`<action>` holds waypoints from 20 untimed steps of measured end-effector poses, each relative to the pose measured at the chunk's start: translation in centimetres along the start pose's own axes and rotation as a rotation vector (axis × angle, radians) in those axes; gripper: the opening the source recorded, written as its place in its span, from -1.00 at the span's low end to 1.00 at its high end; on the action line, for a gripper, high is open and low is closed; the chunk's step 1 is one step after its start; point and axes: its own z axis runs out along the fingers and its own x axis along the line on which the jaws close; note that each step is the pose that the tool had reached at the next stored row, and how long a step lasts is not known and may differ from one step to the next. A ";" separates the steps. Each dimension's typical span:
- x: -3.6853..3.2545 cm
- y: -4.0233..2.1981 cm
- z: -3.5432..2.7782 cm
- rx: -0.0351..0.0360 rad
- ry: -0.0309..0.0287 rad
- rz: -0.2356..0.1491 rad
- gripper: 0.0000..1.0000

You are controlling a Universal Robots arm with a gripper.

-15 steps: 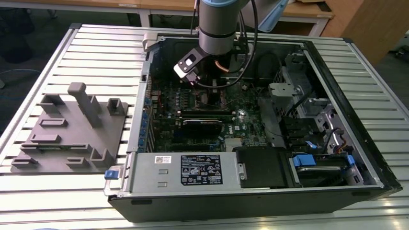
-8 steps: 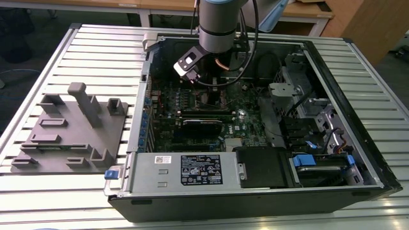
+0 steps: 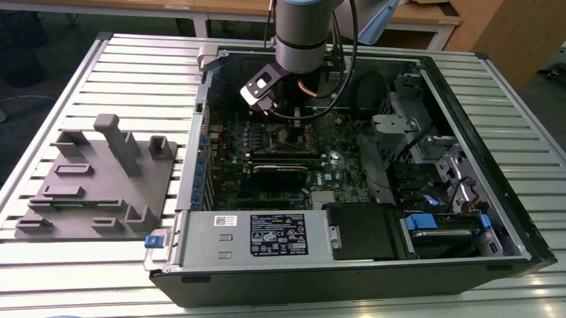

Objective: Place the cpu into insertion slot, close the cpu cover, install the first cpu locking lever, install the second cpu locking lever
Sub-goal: 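Place the cpu into insertion slot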

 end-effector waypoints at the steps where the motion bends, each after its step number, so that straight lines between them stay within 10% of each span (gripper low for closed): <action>1: 0.00 0.00 0.00 0.0000 0.0000 0.000 -0.33; 7: 0.00 0.00 0.00 0.0000 0.0000 0.000 -0.79; 20: 0.11 0.00 0.03 0.0096 0.0003 0.000 -0.79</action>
